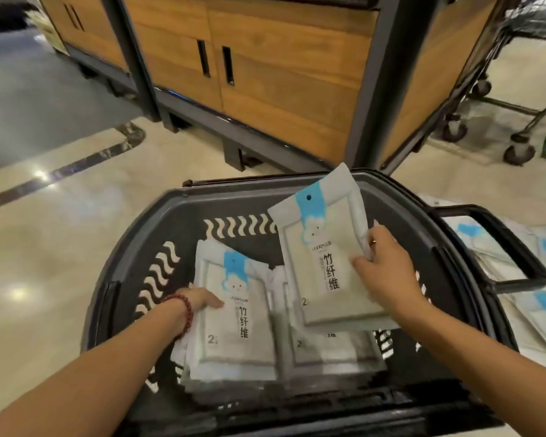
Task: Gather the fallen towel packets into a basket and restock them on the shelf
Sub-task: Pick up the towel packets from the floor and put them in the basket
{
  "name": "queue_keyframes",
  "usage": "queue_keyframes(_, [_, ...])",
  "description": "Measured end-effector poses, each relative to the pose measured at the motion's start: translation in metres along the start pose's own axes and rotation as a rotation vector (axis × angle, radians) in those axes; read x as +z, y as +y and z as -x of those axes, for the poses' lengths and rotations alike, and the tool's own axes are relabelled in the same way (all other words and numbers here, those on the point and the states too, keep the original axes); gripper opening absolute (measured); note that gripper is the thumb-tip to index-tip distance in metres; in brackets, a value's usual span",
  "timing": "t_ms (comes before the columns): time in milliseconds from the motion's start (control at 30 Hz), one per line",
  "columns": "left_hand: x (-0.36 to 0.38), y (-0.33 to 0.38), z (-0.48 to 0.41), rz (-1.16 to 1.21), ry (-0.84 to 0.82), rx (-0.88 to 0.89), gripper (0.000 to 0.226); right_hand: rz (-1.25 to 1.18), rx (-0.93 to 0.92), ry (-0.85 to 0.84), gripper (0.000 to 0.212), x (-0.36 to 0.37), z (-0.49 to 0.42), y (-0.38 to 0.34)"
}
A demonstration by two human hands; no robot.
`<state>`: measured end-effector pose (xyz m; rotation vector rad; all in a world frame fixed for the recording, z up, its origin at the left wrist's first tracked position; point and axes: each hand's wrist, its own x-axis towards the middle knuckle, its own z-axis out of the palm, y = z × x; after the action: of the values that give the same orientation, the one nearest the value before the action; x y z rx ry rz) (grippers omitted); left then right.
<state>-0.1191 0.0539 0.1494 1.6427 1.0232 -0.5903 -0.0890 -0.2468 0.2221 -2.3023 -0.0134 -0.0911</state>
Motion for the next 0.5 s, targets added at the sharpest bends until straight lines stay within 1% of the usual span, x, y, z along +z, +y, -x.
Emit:
queue_keyframes(67, [0.002,-0.008,-0.011,-0.089,0.081,-0.037,0.062,-0.013,0.055,-0.042,0.019,0.011,0.000,0.004])
queue_keyframes(133, [0.006,-0.016,-0.020,-0.309,0.241,-0.036,0.069,-0.030,0.099,-0.073,0.021,0.020,0.003,0.008])
queue_keyframes(200, [0.012,-0.024,-0.027,-0.522,0.367,-0.003,0.070,-0.029,0.109,-0.094,0.021,0.027,0.004,0.012])
queue_keyframes(267, [0.020,-0.030,-0.030,-0.687,0.420,0.029,0.059,-0.033,0.114,-0.107,0.021,0.031,0.006,0.015])
queue_keyframes(333, [0.026,-0.031,-0.029,-0.865,0.395,0.054,0.048,-0.050,0.141,-0.113,0.019,0.033,0.007,0.019])
queue_keyframes(433, [0.029,-0.026,-0.023,-1.053,0.305,0.021,0.055,-0.120,0.231,-0.126,0.018,0.031,0.008,0.019])
queue_keyframes(500, [0.025,-0.016,-0.011,-1.144,0.272,0.074,0.058,-0.219,0.299,-0.157,0.017,0.031,0.007,0.014])
